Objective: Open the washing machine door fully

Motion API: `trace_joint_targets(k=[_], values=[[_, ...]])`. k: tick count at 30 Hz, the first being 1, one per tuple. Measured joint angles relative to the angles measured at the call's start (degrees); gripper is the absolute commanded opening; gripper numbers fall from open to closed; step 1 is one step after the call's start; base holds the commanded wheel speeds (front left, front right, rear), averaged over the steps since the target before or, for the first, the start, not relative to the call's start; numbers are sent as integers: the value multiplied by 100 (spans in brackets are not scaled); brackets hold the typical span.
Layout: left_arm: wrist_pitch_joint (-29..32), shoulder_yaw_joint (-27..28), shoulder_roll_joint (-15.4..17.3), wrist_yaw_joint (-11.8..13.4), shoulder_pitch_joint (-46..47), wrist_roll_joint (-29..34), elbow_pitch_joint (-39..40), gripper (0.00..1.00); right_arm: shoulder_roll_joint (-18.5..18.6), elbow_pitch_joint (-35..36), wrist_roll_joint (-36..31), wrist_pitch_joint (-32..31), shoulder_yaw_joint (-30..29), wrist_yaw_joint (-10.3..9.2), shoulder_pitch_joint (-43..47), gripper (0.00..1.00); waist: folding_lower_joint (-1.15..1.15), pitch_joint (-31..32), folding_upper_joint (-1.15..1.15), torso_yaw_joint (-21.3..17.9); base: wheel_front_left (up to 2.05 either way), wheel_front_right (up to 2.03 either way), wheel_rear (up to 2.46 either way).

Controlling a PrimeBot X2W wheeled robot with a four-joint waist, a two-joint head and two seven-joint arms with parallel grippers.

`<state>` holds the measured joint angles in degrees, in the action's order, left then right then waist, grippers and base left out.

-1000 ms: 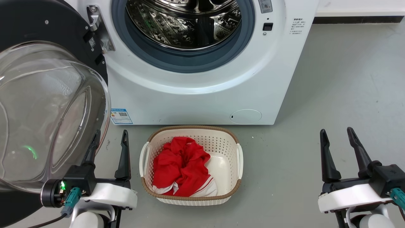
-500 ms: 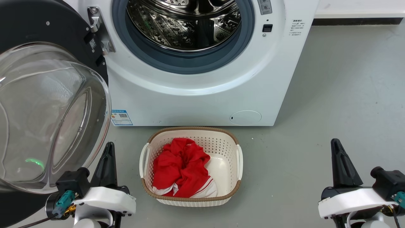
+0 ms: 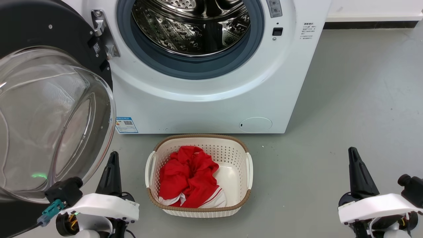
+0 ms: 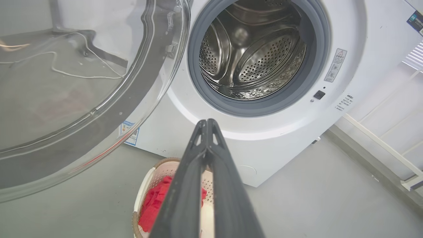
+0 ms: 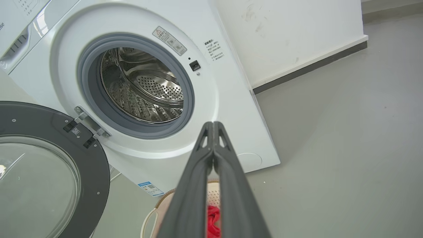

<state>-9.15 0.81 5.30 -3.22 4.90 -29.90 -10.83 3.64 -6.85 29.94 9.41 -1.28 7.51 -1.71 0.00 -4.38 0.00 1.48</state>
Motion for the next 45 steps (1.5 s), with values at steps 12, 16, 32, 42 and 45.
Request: trace_joint_targets(k=[12,16,32,42,45], values=[[261,109,-38,-68,1,-1063,-48,0,31,-110,1117,-218,-10,-1,-62,0,0,48,0,-17,0,0,0],[352,133,-51,-82,2,-1391,-64,0,40,-147,1462,-283,-15,-1,-77,0,0,64,0,-23,0,0,0],[647,233,-85,-166,14,-2564,-130,0,65,-281,2681,-539,-62,-1,-163,0,0,128,0,-45,0,0,0],[806,302,-114,-219,26,-3214,-165,0,75,-357,3345,-691,-99,-1,-184,0,0,169,0,-59,0,0,0],[857,316,-127,-231,36,-3400,-169,0,75,-383,3535,-734,-108,-1,-192,0,0,181,0,-64,0,0,0]])
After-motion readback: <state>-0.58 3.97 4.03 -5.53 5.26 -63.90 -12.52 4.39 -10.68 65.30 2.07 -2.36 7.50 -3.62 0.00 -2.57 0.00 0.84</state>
